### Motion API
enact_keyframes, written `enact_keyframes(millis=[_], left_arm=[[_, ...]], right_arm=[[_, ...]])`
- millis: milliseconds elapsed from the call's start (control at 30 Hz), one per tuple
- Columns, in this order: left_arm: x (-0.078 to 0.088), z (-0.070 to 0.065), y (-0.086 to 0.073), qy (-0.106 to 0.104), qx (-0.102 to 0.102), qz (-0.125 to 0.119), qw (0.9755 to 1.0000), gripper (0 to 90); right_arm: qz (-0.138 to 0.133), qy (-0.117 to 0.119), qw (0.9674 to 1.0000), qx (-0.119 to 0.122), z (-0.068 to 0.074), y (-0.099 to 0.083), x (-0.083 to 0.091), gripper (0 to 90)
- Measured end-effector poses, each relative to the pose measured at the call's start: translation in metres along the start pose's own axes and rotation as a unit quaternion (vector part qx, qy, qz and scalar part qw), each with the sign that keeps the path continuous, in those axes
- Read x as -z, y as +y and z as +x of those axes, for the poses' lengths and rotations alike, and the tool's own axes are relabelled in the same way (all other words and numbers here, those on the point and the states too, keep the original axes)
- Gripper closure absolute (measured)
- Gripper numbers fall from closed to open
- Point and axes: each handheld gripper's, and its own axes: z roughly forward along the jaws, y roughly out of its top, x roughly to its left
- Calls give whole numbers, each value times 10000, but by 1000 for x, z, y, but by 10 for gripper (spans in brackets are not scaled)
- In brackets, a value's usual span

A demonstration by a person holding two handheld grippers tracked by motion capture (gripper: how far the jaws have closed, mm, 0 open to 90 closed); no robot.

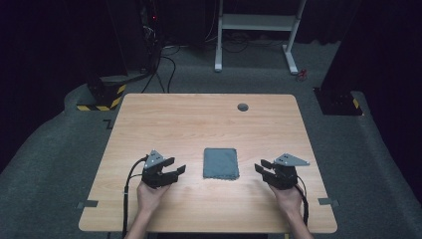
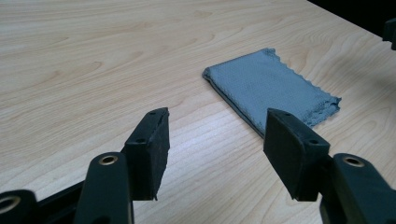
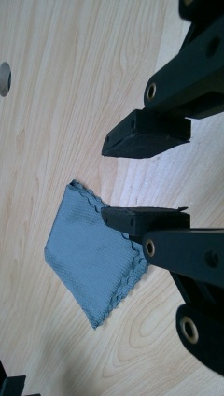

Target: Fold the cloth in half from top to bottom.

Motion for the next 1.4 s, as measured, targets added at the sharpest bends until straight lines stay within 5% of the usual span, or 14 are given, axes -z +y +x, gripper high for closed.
enact_keyframes(millis=[400,1000,1400], left_arm=[[5,4,-12,127,74,54,9999,411],[1,11,-28,411,68,320,9986,407],[-4,20,-31,761,133,611,9951,408]], right_arm=[[-47,-106,9999,-89,-6,-12,8,643],[237,-396,9987,-226,-17,-35,9,638],[533,-713,9959,-161,-25,-41,3,621]])
